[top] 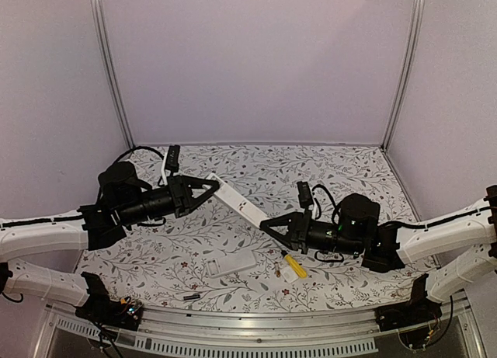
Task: Unload the batteries from the remote control
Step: Remove the battery cover from the remote control, then place the battery cover at the center of the board.
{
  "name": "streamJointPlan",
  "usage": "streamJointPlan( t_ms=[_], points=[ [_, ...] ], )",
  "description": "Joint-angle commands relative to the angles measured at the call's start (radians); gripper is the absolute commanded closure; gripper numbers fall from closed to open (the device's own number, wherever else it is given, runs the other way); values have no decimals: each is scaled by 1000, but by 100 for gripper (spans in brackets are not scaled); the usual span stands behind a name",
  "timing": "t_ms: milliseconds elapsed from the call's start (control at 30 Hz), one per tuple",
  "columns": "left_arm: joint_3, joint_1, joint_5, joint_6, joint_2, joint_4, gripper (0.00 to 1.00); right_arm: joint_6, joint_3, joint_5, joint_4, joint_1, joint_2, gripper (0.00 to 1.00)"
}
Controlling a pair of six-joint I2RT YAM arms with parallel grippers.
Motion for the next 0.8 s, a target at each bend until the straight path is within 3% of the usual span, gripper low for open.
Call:
streamJointPlan(
  t_ms=[0,200,500,767],
  points=[
    [-11,-5,20,-13,-15,30,100,5,-7,3,2,-8,11,92],
    [-4,3,-32,-14,-9,-79,100,6,-22,20,4,-8,-18,97],
    [-38,63,-7,-22,6,-119,100,3,-44,38,-1,-15,-32,100],
    [-170,211,88,-15,16,-139,100,-57,-72,-24,-77,-160,-35,100]
  ],
)
